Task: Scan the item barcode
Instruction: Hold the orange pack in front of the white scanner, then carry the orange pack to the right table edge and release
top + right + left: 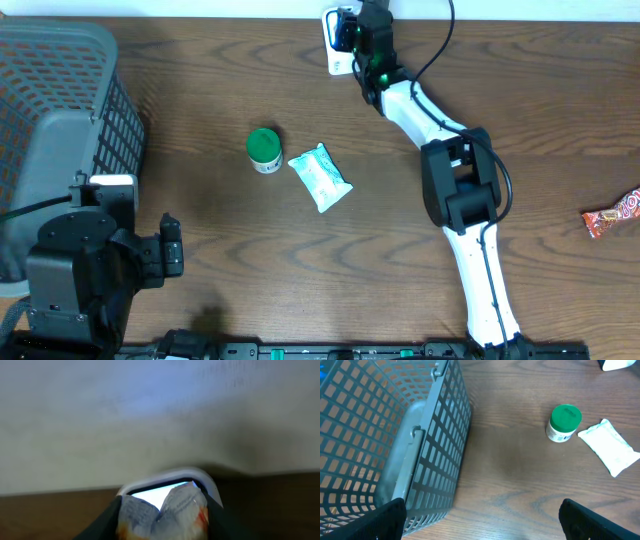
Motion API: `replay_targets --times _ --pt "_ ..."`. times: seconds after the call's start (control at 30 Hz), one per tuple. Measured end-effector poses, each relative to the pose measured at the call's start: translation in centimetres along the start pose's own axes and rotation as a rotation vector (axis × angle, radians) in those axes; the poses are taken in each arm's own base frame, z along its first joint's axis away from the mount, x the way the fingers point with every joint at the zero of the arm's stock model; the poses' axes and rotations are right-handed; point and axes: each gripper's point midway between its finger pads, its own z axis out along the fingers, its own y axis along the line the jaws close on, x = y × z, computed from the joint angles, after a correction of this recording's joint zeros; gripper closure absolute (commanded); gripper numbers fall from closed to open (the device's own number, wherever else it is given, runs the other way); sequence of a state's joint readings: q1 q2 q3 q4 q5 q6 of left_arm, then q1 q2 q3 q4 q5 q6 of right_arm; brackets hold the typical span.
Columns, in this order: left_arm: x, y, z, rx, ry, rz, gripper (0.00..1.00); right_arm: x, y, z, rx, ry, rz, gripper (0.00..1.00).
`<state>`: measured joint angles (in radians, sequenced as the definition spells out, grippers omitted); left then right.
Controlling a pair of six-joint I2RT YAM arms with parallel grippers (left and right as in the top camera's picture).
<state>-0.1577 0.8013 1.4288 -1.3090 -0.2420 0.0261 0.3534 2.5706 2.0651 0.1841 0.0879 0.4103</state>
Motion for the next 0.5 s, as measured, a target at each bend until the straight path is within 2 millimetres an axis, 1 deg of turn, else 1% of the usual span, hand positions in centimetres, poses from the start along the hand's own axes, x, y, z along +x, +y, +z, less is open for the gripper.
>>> replay_targets --times 0.13,0.2,0.27,0.33,0.37,0.47,0.5 --pt "0.0 0.0 0.0 0.0 -0.001 0.0 0.02 0.8 -0.3 -1.6 0.04 0.131 -0.007 0.64" --pt "0.0 0.0 0.0 0.0 0.001 0.0 0.02 0.8 -0.6 -3.1 0.074 0.201 -0.012 0.65" --pt "0.0 0.0 0.0 0.0 0.0 0.0 0.02 0.2 -1.0 -5.4 0.122 0.271 -0.02 0.64" --pt "0.0 0.0 0.0 0.0 0.0 0.0 0.02 -1.3 -1.8 -8.4 0.196 0.326 -0.031 0.63" --pt "0.0 0.0 0.0 0.0 0.002 0.001 0.02 -2.6 -2.3 -10.1 0.235 0.338 -0.037 0.62" --pt "0.0 0.0 0.0 0.0 0.002 0.001 0.02 -6.5 -4.8 -15.5 0.382 0.348 -0.055 0.61" --pt "0.0 0.0 0.0 0.0 0.001 0.0 0.02 -8.0 -6.3 -17.6 0.451 0.348 -0.061 0.62"
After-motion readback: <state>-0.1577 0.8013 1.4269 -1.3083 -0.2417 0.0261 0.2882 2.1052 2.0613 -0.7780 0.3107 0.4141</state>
